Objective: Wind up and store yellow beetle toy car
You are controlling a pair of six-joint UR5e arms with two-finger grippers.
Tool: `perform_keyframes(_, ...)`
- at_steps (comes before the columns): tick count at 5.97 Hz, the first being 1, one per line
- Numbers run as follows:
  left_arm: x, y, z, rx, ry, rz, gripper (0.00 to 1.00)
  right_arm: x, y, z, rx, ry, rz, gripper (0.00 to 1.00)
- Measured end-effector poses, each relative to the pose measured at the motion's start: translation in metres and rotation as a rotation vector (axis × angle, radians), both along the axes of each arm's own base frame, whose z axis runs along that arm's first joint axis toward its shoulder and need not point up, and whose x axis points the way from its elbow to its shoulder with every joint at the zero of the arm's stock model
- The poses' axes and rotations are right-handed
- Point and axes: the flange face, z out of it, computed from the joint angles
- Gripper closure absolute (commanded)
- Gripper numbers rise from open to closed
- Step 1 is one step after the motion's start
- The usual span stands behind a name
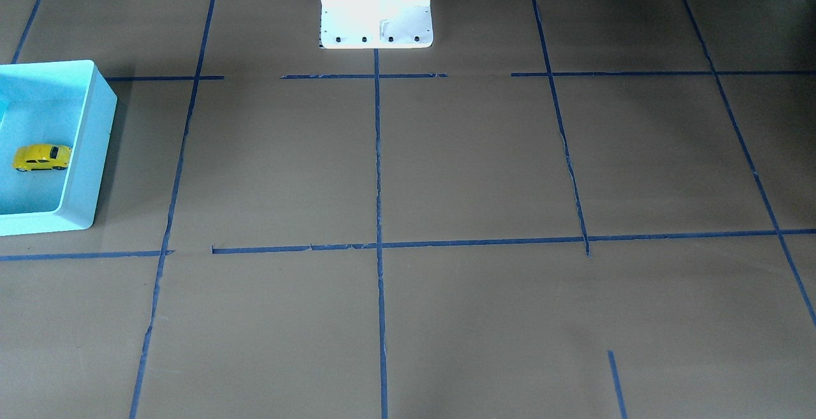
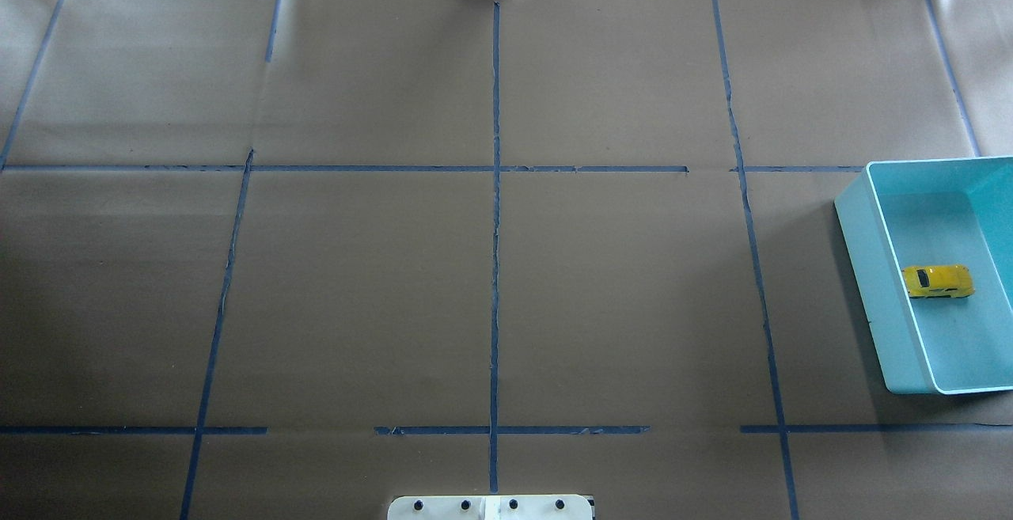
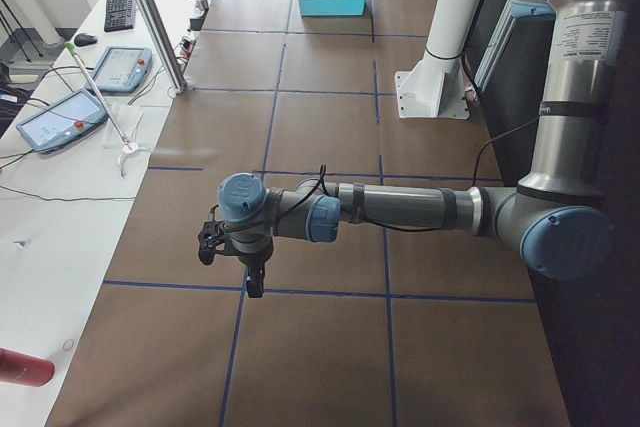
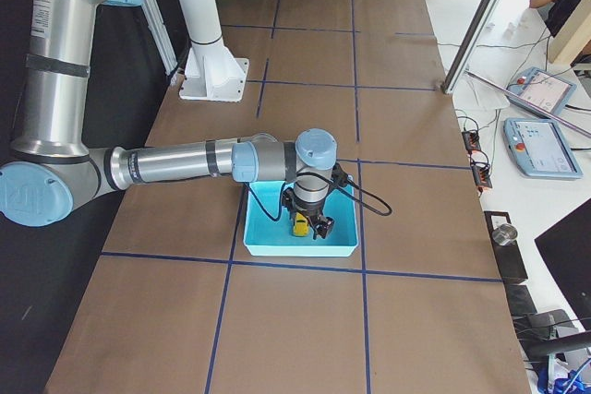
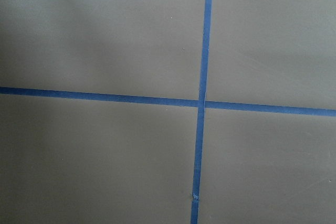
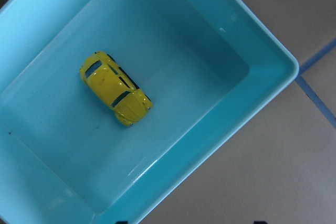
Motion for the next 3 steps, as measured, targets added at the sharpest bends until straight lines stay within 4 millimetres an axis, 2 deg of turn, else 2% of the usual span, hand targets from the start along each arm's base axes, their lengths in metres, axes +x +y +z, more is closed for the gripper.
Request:
perform_keyframes(2, 0.001, 0.0, 0.0, 0.002, 0.001, 0.002, 0.0, 0.038, -0.008, 0.032, -0.34, -0.007, 0.361, 0.0)
perform_keyframes(3, 0.001, 0.0, 0.0, 0.003, 0.001, 0.002, 0.0, 0.045, -0.019, 0.043, -0.439, -0.017, 0.453, 0.0)
